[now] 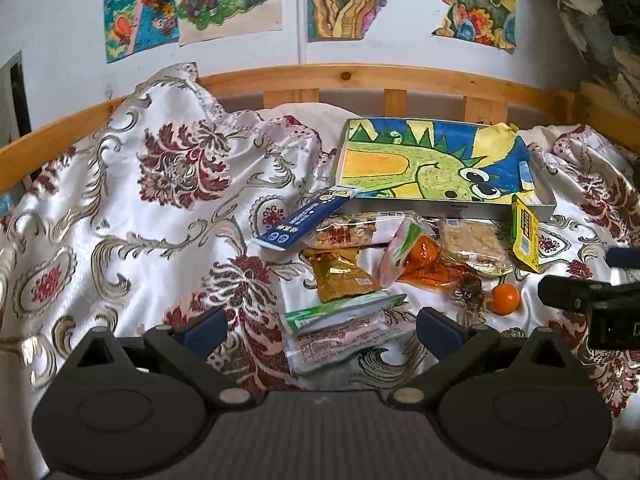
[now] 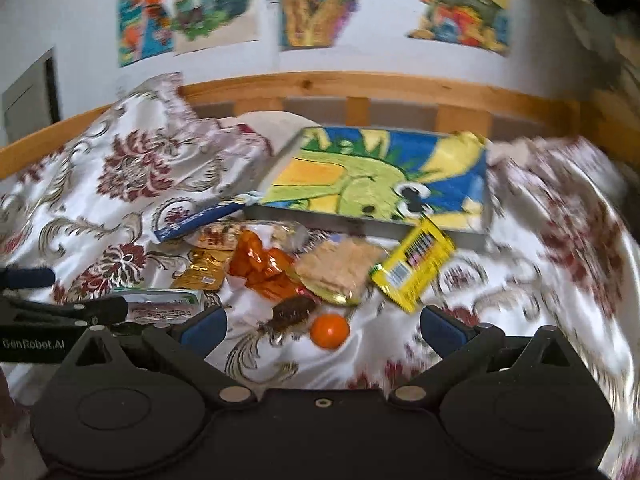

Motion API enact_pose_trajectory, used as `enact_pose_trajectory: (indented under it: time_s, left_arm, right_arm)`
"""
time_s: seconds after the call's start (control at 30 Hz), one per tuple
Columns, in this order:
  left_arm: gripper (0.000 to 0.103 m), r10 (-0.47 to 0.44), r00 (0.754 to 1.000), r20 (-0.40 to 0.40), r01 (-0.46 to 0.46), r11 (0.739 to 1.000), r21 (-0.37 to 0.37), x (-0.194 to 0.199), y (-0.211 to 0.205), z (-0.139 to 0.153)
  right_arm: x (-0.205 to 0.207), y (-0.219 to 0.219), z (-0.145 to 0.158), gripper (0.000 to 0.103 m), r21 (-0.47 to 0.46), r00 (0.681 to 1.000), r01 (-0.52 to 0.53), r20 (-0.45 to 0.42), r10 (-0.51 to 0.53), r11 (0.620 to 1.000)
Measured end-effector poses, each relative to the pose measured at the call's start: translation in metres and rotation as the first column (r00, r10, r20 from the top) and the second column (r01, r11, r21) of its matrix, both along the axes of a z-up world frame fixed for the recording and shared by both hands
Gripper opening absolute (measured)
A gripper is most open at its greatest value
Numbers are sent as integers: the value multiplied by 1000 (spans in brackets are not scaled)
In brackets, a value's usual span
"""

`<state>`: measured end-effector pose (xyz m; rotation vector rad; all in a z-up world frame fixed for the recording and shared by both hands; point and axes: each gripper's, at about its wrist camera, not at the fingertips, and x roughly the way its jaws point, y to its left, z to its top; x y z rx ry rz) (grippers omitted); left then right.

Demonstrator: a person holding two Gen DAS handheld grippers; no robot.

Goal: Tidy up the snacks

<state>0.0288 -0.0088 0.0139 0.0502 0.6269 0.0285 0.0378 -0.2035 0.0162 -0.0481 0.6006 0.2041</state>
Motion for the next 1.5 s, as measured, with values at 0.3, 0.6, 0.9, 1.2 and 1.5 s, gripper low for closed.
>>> enact_pose_trajectory:
  time_s: [0.3,0.6,0.9,1.2,1.5]
  left_arm:
    - [102,-69,997,-29,70,997,35,16,-8,-3]
    - [102,-212,975,-66,215,976,44,23,-7,-19]
    - [102,-386,914,-121,402,903,153,50,0,-29]
    - [102,-491,836,-243,528,841,116,79,6,-46]
    - [98,-523,788,-324,549,836,-15,106,19,-47]
  right_arm:
    - [31,-6,-8,102,-12,993,-118,-3,118,993]
    - [42,-12,-25,102,42,982,-174,-66,177,984]
    - [59,-13,-39,102,66,973,-209,-89,214,976]
    - [77,-19,-52,87,69,970,-198,-133,205,978]
    - [76,-23,-52,81,54,964,-213,-151,219,976]
